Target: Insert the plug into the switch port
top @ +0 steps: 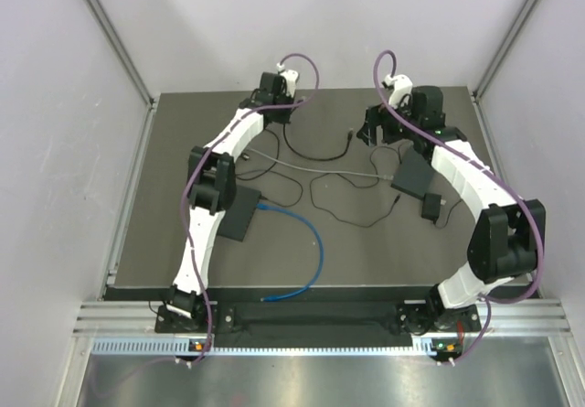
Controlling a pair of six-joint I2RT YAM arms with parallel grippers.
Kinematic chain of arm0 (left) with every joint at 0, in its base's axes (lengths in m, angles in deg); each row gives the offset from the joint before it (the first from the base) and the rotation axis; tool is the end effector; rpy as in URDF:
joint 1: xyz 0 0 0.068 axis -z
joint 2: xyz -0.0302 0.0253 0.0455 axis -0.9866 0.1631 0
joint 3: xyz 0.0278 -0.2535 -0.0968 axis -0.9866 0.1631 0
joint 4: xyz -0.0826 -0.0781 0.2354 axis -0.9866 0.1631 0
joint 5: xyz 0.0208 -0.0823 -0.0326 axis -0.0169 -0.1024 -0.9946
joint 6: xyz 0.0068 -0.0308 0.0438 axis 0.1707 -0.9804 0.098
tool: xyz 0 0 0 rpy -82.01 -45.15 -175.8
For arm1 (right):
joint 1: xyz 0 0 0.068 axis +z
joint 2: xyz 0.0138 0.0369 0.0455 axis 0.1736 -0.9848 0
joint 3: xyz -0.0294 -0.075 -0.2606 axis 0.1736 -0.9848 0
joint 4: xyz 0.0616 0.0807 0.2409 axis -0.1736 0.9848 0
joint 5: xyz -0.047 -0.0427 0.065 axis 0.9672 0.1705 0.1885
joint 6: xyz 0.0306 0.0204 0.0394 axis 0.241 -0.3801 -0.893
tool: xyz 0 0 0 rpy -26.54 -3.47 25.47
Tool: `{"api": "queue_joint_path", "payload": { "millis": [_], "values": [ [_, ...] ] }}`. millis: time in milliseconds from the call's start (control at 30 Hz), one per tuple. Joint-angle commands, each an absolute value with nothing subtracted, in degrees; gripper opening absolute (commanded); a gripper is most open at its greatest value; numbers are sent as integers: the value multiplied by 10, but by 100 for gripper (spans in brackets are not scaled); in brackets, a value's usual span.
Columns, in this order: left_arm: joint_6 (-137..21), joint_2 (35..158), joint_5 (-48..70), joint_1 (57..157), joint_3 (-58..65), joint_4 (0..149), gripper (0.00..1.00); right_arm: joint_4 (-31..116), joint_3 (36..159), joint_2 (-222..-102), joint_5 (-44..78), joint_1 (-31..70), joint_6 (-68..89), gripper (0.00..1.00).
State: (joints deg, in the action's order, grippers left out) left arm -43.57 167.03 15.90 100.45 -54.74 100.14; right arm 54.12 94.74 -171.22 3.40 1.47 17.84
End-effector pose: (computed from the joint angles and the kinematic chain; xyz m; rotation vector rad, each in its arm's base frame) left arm 0.5408 -0.1973 0.1893 0.4749 2.1981 -0.2231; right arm 0.3565 0.0855 0.3080 -0.4464 2.0412 0.4989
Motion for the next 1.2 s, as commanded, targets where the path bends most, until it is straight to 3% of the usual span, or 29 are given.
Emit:
{"api": "queue_joint_path", "payload": {
  "millis": [0, 333, 667, 833, 1167],
  "values": [
    [-496, 1517, 122, 1001, -542, 942, 0, 542, 1000, -1659, 5, 4, 174, 84],
    [-605, 1229, 1, 1019, -303, 869, 0, 492, 1059, -1614, -120, -11, -4, 78],
    [-679, 1101, 11, 1093, -167, 807, 0, 216, 1074, -1659, -208, 2, -318, 72],
    [-697, 1090, 18, 1120, -148, 798, 0, 240, 1064, -1650, -188, 40, -258, 72],
    [-705, 1095, 22, 1137, -143, 790, 0, 334, 1054, -1662, -97, 93, -189, 61]
  ]
}}
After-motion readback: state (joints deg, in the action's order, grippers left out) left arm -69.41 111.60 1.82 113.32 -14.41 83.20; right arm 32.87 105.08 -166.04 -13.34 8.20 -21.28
